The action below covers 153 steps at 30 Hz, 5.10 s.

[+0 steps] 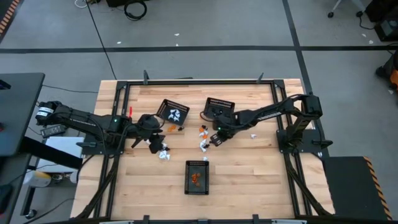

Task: Sort Halloween decoration
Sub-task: Put the white ghost toy into the top left black basket, then put the black skeleton toy into the top right black basket

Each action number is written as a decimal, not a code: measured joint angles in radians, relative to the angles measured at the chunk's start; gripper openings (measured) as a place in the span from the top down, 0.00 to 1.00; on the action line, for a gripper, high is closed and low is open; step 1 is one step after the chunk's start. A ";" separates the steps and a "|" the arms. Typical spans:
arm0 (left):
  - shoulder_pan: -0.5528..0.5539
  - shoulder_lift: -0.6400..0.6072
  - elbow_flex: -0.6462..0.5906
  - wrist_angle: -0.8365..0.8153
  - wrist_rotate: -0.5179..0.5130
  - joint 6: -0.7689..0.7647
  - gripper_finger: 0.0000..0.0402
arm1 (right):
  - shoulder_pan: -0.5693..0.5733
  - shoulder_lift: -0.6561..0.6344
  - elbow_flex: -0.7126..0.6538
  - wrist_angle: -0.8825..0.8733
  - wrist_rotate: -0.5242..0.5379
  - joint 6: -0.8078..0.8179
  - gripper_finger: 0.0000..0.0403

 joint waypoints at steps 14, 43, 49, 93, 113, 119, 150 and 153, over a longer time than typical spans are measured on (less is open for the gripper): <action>0.000 0.000 0.000 0.009 0.000 -0.019 0.61 | -0.014 -0.001 0.064 -0.046 -0.012 -0.026 0.82; 0.002 0.000 0.000 0.019 0.000 -0.134 0.61 | -0.084 0.015 -0.022 0.068 -0.030 -0.051 0.59; 0.002 0.000 0.000 0.031 0.000 -0.128 0.61 | -0.078 0.080 -0.016 0.089 -0.072 -0.035 0.59; 0.006 0.002 0.000 0.117 0.018 -0.216 0.61 | -0.053 0.078 0.032 0.032 -0.039 -0.070 0.74; 0.006 0.002 0.000 0.089 0.019 -0.212 0.61 | -0.062 0.079 0.082 0.106 -0.090 -0.095 0.81; 0.006 0.002 0.000 0.089 0.047 -0.215 0.61 | -0.062 0.081 0.082 0.109 -0.082 -0.124 0.81; 0.151 0.408 0.000 -0.020 0.177 -0.125 0.61 | -0.053 0.077 0.083 0.149 -0.071 -0.133 0.65; 0.164 0.455 0.000 0.023 0.203 -0.102 0.61 | -0.053 0.077 0.083 0.156 -0.071 -0.139 0.65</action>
